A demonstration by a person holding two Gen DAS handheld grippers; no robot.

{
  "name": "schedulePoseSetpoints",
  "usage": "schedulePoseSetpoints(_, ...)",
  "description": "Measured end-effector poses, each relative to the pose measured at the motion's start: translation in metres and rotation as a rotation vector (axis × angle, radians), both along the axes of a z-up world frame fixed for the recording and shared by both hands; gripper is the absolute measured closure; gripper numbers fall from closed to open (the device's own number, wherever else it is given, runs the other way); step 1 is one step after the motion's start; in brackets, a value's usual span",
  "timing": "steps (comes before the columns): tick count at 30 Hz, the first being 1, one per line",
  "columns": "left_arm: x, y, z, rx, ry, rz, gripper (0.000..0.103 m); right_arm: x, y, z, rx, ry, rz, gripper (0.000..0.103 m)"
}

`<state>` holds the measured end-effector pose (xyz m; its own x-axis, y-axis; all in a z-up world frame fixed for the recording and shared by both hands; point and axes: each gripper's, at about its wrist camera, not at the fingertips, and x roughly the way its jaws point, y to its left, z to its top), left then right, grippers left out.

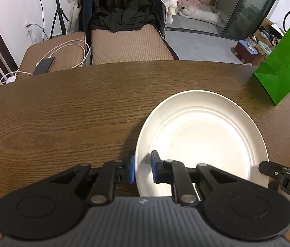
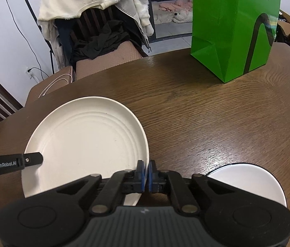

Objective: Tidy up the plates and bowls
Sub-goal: 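Lift the cream plate off the table with both grippers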

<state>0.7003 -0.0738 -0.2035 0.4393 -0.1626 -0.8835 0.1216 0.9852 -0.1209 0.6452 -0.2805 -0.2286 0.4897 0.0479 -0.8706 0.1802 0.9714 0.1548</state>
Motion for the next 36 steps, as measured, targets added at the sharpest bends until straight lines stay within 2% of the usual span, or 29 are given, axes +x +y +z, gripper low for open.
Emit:
schedulePoseSetpoints(13, -0.011, 0.002, 0.019, -0.007, -0.038, -0.004, 0.087, -0.012, -0.005, 0.011, 0.022, -0.04, -0.007, 0.099)
schedulePoseSetpoints(23, -0.028, 0.005, 0.055, -0.017, -0.08, -0.008, 0.087, -0.024, -0.006, 0.042, 0.016, -0.074, -0.009, 0.099)
schedulePoseSetpoints(36, -0.061, 0.002, 0.093, -0.015, -0.125, -0.013, 0.087, -0.059, -0.008, 0.08, 0.023, -0.105, -0.009, 0.099)
